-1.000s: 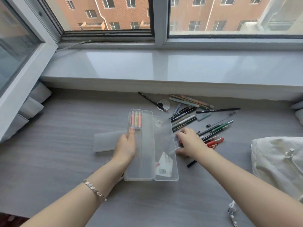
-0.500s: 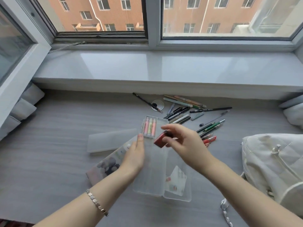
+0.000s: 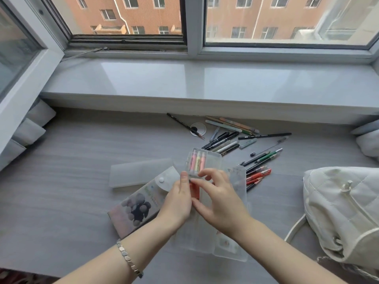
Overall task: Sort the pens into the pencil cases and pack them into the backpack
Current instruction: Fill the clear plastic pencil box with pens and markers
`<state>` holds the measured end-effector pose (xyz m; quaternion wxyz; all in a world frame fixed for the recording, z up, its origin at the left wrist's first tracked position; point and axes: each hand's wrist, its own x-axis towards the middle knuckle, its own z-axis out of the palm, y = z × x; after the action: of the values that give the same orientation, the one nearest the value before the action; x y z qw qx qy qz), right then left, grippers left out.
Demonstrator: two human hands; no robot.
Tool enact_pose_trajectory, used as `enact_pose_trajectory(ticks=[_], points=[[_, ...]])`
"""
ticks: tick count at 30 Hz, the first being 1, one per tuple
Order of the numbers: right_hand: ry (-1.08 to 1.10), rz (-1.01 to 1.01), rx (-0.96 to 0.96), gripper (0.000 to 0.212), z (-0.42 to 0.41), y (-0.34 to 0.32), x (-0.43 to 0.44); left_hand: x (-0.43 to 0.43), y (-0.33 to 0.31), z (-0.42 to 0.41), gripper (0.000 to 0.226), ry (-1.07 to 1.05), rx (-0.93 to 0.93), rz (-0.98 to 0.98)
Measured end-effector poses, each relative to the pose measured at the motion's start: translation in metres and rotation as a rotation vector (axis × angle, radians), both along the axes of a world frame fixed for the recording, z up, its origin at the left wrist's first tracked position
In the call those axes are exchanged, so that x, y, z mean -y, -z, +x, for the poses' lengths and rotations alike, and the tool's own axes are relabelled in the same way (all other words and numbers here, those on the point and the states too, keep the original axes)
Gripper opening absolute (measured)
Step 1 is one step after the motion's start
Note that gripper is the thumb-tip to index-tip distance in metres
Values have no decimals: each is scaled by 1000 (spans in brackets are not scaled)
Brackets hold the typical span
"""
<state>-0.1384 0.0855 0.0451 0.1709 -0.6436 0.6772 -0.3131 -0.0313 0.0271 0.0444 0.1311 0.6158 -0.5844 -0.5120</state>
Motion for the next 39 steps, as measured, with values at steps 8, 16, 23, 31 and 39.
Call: enact_pose_trajectory(ticks=[8, 16, 23, 31, 39], points=[[78, -3, -1, 35, -1, -4, 19, 12, 1, 1, 61, 29, 23, -71], [332, 189, 54, 22, -63, 1, 66, 86, -16, 37, 51, -173, 68, -142], [-186, 497, -482, 29, -52, 47, 81, 98, -7, 39, 53, -194, 103, -140], [-409, 452, -703, 24, -86, 40, 84, 97, -7, 32, 50, -215, 33, -128], [147, 626, -527, 6, -167, 24, 77, 95, 1, -5, 49, -138, -13, -99]])
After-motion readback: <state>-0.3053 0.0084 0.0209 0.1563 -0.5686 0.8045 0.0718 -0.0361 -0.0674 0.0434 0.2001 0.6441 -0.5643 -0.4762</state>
